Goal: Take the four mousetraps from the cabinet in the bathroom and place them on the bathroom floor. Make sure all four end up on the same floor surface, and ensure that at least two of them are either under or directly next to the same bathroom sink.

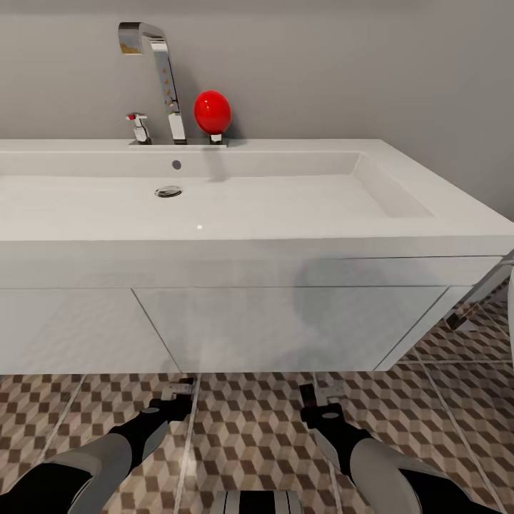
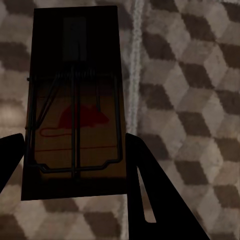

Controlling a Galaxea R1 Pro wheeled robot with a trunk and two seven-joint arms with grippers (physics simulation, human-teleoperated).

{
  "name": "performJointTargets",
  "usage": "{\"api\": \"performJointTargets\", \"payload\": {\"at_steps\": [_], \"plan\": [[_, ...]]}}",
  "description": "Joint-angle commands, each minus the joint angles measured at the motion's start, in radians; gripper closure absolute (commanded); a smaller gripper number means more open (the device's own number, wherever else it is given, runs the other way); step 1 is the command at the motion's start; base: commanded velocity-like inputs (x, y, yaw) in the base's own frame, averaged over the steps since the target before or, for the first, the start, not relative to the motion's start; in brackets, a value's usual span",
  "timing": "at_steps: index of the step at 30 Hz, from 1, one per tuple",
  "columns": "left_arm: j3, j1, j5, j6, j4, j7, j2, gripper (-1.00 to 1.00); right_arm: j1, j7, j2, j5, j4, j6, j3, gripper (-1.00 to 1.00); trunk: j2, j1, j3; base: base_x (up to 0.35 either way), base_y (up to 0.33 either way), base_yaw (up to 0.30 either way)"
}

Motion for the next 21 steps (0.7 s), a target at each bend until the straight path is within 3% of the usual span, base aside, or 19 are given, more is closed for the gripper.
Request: {"api": "performJointTargets", "payload": {"at_steps": [1,21], "plan": [[-0.009,0.0,0.009,-0.002,0.0,0.003,0.0,1.0,0.0,-0.005,0.0,0.008,0.001,0.002,-0.008,1.0,0.0,0.0,-0.001,0.0,0.0,0.0],[-0.009,0.0,0.013,-0.066,0.006,0.005,-0.001,1.0,0.0,-0.005,0.0,0.006,0.004,-0.005,-0.008,1.0,0.0,0.0,-0.001,0.0,0.0,0.0]]}}
